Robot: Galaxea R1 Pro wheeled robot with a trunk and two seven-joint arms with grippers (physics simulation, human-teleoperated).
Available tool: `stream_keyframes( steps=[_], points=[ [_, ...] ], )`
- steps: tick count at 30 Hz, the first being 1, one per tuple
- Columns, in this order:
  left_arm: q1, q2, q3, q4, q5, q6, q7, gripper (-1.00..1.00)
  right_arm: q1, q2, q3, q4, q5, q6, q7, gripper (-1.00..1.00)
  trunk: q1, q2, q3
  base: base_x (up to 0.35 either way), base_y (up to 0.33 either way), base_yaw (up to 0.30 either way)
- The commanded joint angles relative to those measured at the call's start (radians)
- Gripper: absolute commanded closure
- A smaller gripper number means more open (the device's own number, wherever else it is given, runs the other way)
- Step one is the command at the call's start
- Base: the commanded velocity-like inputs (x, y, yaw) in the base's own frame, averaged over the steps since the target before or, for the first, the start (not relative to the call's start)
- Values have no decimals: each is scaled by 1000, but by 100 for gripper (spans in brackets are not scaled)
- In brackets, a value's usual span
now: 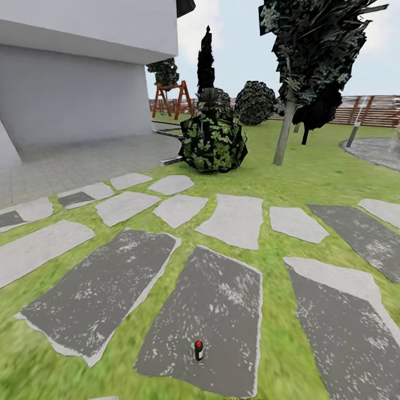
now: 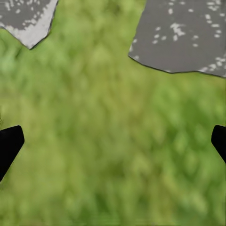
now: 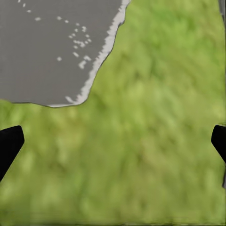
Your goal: In the garden, pick up the pesticide atomizer on the floor and spray pesticide onto both trees until each tree trunk is fully covered.
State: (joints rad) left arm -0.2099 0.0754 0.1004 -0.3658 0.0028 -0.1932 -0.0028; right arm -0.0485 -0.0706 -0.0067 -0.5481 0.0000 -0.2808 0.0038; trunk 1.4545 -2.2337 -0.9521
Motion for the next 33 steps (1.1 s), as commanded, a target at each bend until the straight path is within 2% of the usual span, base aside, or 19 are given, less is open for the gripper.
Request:
stream_keyframes(
  steps=[1, 16, 33],
  points=[
    [0, 0, 2, 1, 0, -3, 0, -100, -1, 0, -1, 1, 0, -3, 1, -100, 0, 0, -1, 0, 172, -300],
    [0, 0, 1, 1, 0, -3, 0, -100, -1, 0, 0, 1, 0, -3, 1, -100, 0, 0, -1, -1, 58, -300],
    [0, 0, 2, 1, 0, -3, 0, -100, -1, 0, 0, 1, 0, -3, 1, -100, 0, 0, -1, -60, 289, -300]
  ],
)
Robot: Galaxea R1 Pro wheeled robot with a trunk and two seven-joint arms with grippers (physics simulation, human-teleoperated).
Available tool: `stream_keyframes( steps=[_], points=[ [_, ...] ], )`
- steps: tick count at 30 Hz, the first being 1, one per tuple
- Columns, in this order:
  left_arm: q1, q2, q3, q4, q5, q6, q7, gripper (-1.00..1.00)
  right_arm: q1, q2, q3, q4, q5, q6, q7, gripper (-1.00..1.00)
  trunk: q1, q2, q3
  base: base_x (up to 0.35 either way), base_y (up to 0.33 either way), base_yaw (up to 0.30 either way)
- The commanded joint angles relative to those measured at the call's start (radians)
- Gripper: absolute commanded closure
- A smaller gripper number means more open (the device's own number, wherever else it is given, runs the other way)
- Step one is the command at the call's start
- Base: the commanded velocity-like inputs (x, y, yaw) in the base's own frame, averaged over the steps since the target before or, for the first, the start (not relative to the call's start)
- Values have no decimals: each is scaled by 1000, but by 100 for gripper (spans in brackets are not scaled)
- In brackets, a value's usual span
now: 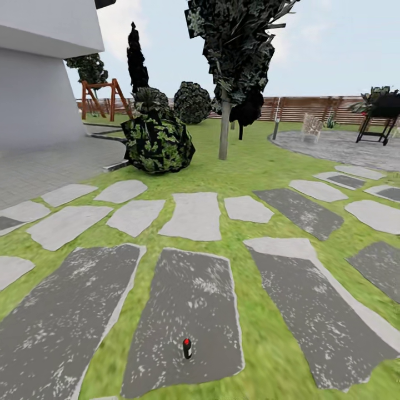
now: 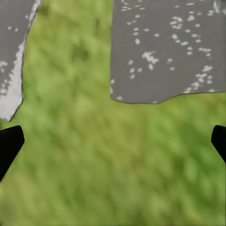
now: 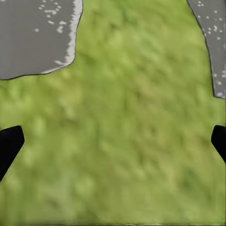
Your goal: In the garden, pick up the pesticide atomizer on the floor and spray pesticide onto both trees until each tree trunk is fully covered.
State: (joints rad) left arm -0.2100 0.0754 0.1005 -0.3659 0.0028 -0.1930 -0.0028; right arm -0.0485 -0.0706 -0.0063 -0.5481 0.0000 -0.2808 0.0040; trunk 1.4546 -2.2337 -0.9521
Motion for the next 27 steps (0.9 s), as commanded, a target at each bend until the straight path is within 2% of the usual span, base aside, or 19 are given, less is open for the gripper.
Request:
stream_keyframes(
  steps=[1, 20, 27],
  points=[
    [0, 0, 2, 1, 0, -3, 0, -100, -1, 0, -1, 0, 0, -3, 1, -100, 0, 0, -1, -3, 298, -300],
    [0, 0, 1, 2, 0, -3, 0, -100, -1, 0, -1, 0, 0, -3, 0, -100, 0, 0, -1, 0, 295, -300],
    [0, 0, 1, 2, -1, -3, 0, -100, -1, 0, -1, 1, 0, -3, 0, -100, 0, 0, -1, 0, 87, -300]
  ],
)
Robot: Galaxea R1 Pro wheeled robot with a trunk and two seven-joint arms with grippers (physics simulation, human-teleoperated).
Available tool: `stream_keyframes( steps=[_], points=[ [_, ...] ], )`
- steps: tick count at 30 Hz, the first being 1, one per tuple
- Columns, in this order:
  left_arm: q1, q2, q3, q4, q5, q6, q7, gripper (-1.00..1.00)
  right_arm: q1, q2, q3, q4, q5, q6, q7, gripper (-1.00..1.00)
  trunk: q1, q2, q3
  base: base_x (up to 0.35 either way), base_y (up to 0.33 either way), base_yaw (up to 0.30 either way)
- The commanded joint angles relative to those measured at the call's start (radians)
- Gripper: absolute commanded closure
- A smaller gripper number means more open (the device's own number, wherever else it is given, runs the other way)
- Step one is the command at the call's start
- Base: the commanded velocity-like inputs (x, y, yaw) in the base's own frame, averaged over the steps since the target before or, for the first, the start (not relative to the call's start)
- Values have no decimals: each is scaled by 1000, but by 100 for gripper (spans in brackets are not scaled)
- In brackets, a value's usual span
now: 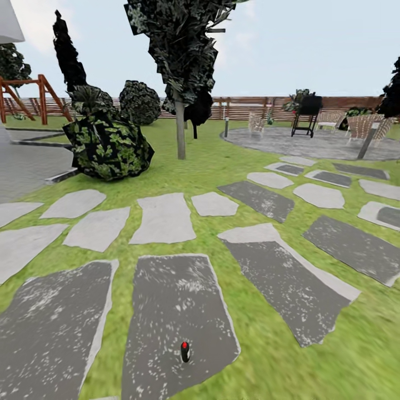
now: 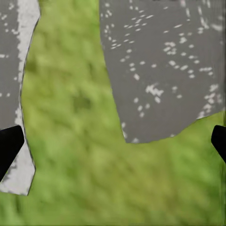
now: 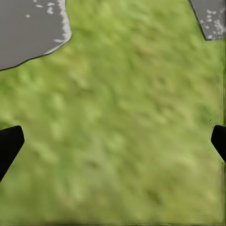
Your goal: In the garden, pick up the pesticide atomizer on the floor and spray pesticide onto both trees until each tree trunk is fully covered.
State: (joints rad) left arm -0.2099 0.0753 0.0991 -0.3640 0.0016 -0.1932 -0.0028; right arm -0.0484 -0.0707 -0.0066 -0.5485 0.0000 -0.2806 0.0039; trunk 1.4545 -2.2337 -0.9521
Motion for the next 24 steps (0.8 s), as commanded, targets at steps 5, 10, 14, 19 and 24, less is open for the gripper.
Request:
stream_keyframes(
  steps=[5, 10, 14, 19, 24],
  points=[
    [0, -1, 2, -3, 1, -3, 0, -100, -1, 0, 0, 1, 0, -3, 1, -100, 0, 0, -1, 0, 5, -300],
    [-1, -4, 3, 0, -1, 4, 2, -100, -1, 0, 0, 1, 0, -3, 1, -100, 0, 0, -1, 0, 1, -258],
    [-6, -2, 4, 2, 2, 12, 5, -100, -1, 1, 2, 0, 1, -2, 1, -100, 0, 0, -1, 0, 0, -53],
    [-92, -7, 2, -17, -1, 31, 13, -100, -13, 1, 4, -100, 2, 1, 1, -100, 0, 0, -1, 0, 0, -8],
    [-294, -4, 1, -19, -5, 197, 31, -100, -149, 0, 5, -246, 4, 59, 2, -100, 0, 0, -1, 0, 0, -1]
  ],
)
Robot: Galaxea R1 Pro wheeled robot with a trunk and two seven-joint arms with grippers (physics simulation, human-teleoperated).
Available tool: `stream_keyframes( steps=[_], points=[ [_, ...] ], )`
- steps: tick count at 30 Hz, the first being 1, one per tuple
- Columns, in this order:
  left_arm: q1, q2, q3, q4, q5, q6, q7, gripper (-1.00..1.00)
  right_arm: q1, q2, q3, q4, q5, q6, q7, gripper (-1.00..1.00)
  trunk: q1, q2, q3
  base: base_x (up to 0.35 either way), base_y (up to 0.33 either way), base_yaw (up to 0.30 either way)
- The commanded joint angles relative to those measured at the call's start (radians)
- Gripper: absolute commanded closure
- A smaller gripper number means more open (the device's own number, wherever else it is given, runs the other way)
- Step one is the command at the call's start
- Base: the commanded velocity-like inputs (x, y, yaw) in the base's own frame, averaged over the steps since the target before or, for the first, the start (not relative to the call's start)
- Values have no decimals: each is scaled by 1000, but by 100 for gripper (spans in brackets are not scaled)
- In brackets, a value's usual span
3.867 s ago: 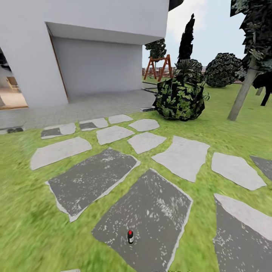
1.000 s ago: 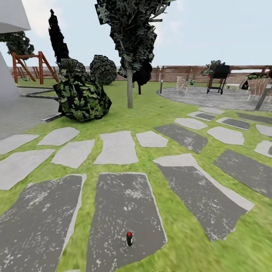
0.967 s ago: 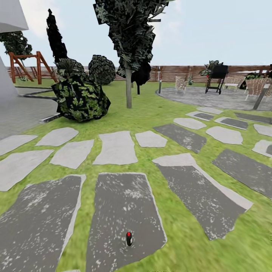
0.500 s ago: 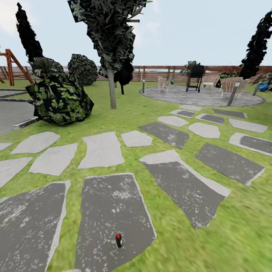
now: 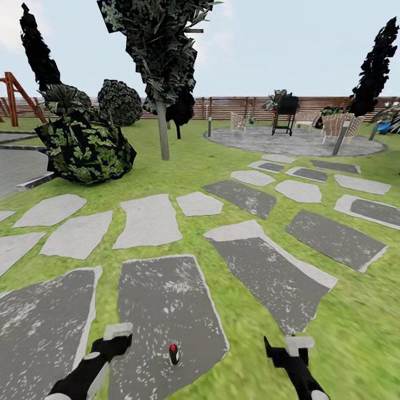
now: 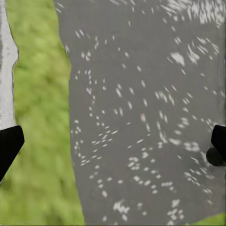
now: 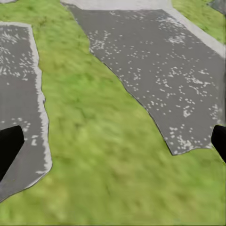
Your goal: In the garden, pick up the pesticide atomizer on the floor and spray pesticide onto both trees until each tree trunk is fully covered.
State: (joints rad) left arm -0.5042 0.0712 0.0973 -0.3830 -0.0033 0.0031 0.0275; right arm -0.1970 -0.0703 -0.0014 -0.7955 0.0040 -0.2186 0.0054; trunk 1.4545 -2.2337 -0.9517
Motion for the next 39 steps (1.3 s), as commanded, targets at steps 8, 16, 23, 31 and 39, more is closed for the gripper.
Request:
stream_keyframes(
  steps=[8, 16, 23, 31, 39],
  points=[
    [-109, 11, 1, -10, -2, 64, 1, -100, -236, -2, 0, -24, -1, 170, 2, -100, 0, 0, -1, 0, 0, 0],
    [-103, 30, -6, -13, 1, 54, -5, -100, -266, 1, 5, -24, -1, 186, 7, -100, 0, 0, -1, 0, 0, 0],
    [-103, 30, -5, -13, 2, 54, -4, -100, -268, 0, 5, -13, 1, 188, 6, -100, 0, 0, -1, 72, -101, 0],
    [-103, 27, -1, -13, 2, 54, -2, -100, -268, -2, 5, -8, 1, 187, 6, -100, 0, 0, -1, 90, -255, 0],
    [-103, 26, -4, -13, 1, 52, 1, -100, -268, -3, 5, -11, 1, 188, 6, -100, 0, 0, -1, 82, -271, 0]
  ],
)
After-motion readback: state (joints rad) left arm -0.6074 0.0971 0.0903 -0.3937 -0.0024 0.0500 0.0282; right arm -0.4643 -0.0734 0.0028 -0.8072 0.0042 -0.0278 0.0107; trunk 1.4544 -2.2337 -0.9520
